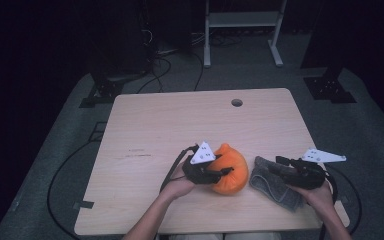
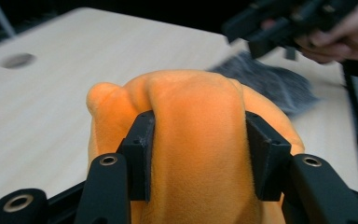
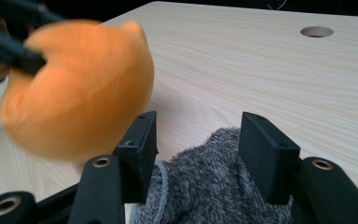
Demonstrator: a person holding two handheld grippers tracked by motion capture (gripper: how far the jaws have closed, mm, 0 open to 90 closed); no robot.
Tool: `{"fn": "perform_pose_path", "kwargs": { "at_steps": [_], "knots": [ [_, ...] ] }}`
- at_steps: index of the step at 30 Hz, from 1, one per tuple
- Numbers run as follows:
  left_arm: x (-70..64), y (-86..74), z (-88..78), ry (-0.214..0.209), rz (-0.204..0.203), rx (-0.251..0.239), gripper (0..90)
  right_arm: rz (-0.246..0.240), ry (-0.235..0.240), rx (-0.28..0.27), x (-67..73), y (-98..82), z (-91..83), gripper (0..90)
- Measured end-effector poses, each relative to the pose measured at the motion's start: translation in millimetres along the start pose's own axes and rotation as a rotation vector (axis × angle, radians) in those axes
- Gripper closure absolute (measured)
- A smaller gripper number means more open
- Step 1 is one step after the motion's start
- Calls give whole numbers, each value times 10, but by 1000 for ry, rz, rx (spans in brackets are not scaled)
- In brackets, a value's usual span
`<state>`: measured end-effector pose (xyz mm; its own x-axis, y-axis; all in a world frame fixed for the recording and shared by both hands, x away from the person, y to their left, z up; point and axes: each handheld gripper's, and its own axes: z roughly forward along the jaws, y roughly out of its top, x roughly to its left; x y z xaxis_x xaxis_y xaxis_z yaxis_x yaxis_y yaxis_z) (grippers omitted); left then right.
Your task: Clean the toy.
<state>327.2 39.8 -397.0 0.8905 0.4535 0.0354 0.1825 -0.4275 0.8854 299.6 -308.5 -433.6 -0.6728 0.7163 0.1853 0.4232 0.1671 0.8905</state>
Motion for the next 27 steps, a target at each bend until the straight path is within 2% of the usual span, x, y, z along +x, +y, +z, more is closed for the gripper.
{"fn": "perform_pose_path", "kwargs": {
  "at_steps": [6,14,18,20,22,24,27],
  "knots": [
    [217,64,-14,91,10,13,491,0,-5,-5,-15,-3,1,436],
    [422,61,91,158,-6,29,483,5,-10,-7,-23,4,7,413],
    [522,8,174,187,-42,36,473,0,-10,-2,-22,4,16,406],
    [556,-47,223,184,-64,47,465,-1,-11,1,-17,3,18,401],
    [561,-113,280,167,-65,77,444,2,-10,4,-15,1,22,394],
    [558,-125,273,161,-81,62,412,-5,-12,8,-14,1,27,389],
    [541,-105,253,161,-76,67,336,-7,-15,10,-10,-4,31,381]
  ]
}}
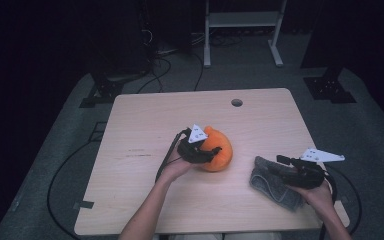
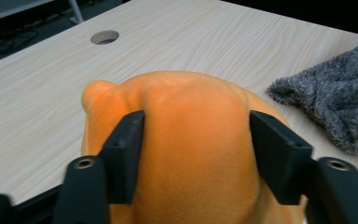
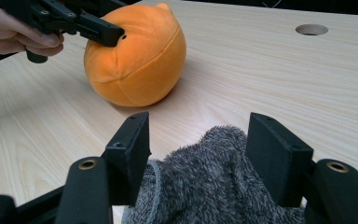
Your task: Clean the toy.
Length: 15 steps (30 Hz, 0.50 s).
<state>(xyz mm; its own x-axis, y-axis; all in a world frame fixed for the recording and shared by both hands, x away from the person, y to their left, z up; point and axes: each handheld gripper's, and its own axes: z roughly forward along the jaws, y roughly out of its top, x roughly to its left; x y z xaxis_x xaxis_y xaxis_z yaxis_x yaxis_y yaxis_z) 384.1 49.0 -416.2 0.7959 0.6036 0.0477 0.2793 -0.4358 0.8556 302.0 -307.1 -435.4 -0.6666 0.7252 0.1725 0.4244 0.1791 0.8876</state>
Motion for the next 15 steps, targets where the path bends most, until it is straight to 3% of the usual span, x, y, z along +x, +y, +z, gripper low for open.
{"fn": "perform_pose_path", "kwargs": {
  "at_steps": [8,15],
  "knots": [
    [-5,55,-138,-24,-7,-16,201,1,-3,-2,0,0,1,362],
    [7,39,-283,-27,1,-37,180,8,-4,5,12,-1,15,350]
  ]
}}
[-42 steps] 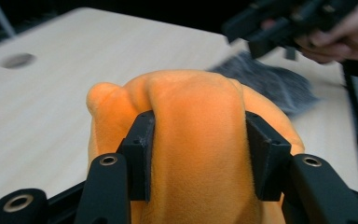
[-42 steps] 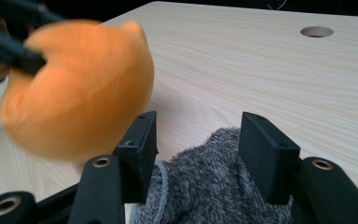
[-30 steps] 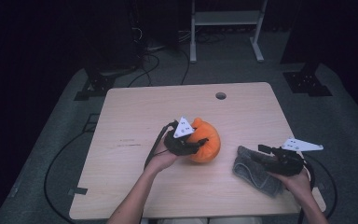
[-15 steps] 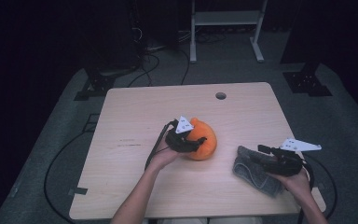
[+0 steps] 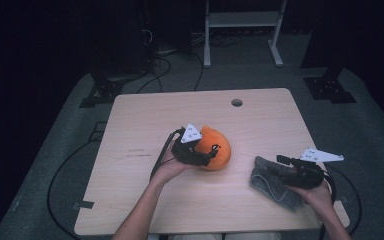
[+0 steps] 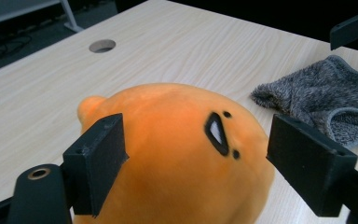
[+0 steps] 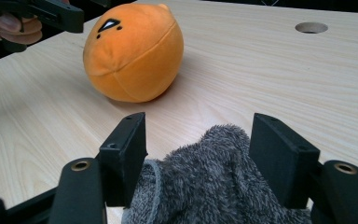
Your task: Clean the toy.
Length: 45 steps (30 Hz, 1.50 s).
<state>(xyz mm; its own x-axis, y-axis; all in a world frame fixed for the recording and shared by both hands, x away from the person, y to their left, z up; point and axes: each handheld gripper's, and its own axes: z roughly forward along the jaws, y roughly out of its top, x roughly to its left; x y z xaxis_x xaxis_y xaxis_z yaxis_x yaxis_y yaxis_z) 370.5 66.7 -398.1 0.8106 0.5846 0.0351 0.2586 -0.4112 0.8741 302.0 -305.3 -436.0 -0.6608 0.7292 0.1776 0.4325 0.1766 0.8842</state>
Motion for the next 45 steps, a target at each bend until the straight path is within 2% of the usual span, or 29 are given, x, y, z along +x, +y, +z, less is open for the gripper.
{"fn": "perform_pose_path", "kwargs": {
  "at_steps": [6,10,17,24,27,45],
  "knots": [
    [14,-48,-106,9,0,-8,162,1,-3,3,2,-2,-8,340],
    [16,-92,-160,-13,-4,-17,162,1,-6,0,-8,-12,-19,335],
    [21,-152,-257,-13,-4,-25,149,-2,-5,7,-7,-15,-18,328],
    [18,-199,-340,-4,-3,-23,138,2,-5,13,-8,-19,-26,325],
    [6,-217,-383,-3,10,-24,138,1,-6,12,-5,-21,-28,324],
    [-3,-370,-533,18,8,-23,133,-1,-6,20,-11,-24,-29,322]
  ]
}}
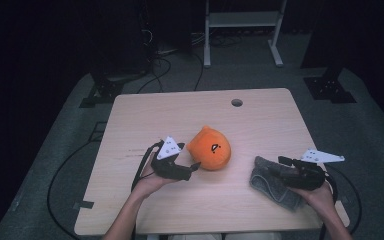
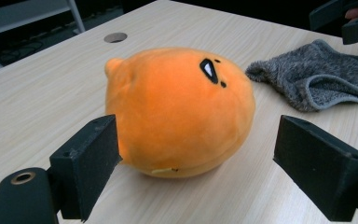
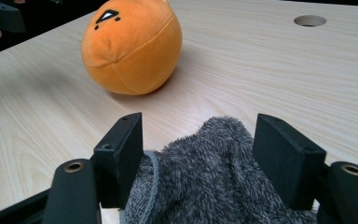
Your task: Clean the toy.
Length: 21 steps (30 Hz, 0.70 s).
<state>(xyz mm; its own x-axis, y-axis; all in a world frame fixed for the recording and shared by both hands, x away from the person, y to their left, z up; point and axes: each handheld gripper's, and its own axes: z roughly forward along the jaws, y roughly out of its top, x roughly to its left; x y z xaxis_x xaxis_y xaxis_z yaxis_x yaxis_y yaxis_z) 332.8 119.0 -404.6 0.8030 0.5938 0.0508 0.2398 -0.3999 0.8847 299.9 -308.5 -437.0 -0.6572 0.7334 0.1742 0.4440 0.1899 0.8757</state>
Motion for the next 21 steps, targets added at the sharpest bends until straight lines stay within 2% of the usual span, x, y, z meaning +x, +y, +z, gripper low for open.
{"fn": "perform_pose_path", "kwargs": {
  "at_steps": [7,13,17,21],
  "knots": [
    [29,-110,-39,11,-16,18,132,2,3,3,-4,-3,6,322],
    [38,-185,-92,17,-25,5,130,4,5,10,-5,-7,15,321],
    [51,-265,-129,26,-35,16,125,9,5,9,-7,-25,18,321],
    [51,-392,-176,36,-63,12,125,7,3,17,-12,-36,22,321]
  ]
}}
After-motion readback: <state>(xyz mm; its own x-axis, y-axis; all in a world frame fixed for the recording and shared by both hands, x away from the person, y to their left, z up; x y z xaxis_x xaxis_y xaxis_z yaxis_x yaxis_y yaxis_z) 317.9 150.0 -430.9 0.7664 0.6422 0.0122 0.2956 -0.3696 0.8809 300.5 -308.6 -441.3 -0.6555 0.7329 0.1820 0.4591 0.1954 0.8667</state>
